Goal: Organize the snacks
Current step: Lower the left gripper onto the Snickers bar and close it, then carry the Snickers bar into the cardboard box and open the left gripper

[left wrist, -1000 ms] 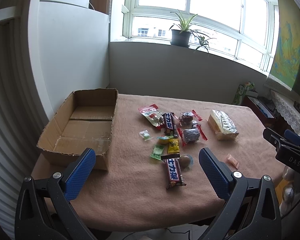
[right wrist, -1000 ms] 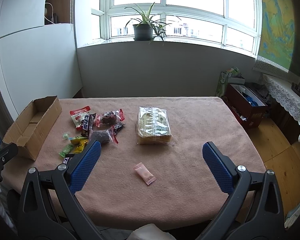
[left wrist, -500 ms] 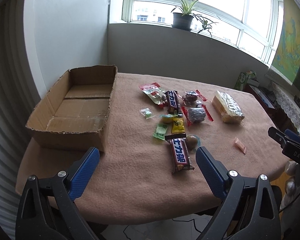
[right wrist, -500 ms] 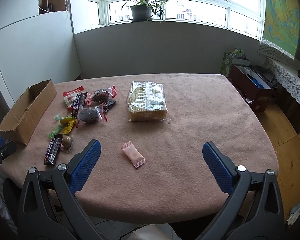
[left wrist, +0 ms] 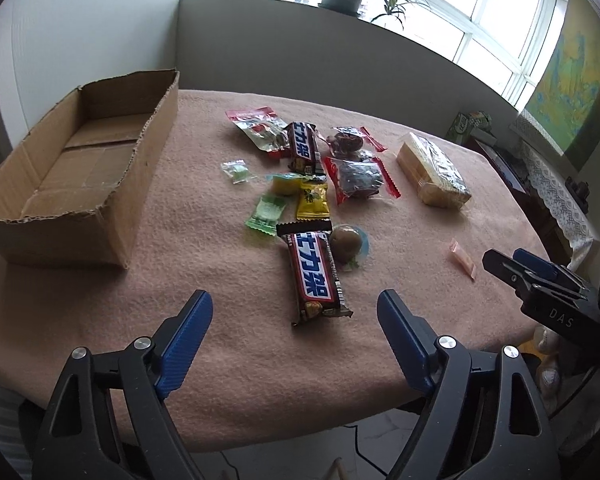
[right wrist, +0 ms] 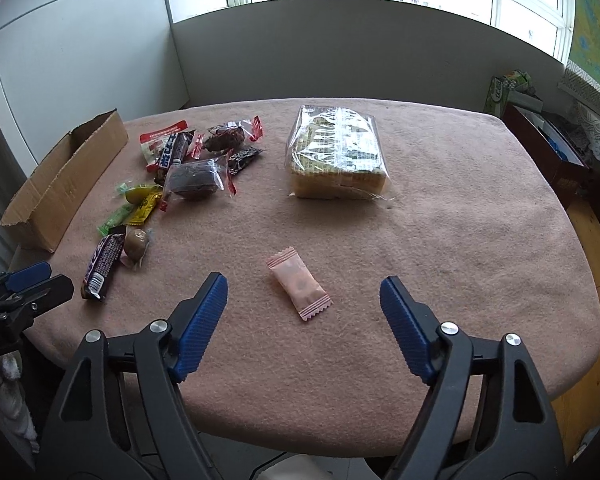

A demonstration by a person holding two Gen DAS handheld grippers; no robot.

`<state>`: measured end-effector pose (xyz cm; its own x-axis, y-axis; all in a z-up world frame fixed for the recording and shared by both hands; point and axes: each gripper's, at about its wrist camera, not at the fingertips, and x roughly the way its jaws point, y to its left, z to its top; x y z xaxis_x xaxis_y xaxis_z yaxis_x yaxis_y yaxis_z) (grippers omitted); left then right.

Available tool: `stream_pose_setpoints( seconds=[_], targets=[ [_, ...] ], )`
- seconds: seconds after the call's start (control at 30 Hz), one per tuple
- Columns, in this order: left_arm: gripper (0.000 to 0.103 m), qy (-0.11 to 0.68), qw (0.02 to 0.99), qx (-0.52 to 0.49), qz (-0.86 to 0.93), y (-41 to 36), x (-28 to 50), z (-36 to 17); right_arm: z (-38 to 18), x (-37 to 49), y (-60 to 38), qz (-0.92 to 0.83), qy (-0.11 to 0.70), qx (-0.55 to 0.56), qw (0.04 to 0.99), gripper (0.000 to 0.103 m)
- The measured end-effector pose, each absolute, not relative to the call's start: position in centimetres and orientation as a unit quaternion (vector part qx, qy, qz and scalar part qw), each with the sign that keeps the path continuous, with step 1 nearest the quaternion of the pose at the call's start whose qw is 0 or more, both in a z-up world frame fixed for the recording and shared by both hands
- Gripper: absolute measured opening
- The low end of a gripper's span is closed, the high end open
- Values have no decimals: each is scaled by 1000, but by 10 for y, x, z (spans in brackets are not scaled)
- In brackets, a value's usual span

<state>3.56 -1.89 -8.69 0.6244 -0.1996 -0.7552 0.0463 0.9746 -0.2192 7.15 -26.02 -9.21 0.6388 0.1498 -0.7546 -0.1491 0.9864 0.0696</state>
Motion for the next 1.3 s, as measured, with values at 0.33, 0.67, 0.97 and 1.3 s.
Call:
stream_pose_setpoints(
  seconds=[0.33,0.67,0.97,1.3],
  targets=[
    [76,446,887,-97,-69,-21,58,-101,-113,91,-256,93,437,-25,894,73],
    [60,460,879,-107,-64,-20,73,-112,-119,101,-254,100,440,-32,892,64],
    [35,457,882,-92,-66,-29,75,-113,-118,97,-251,108,443,-45,889,39],
    [28,454,883,-101,-66,-25,73,-112,-116,93,-254,108,445,-29,889,21]
  ],
)
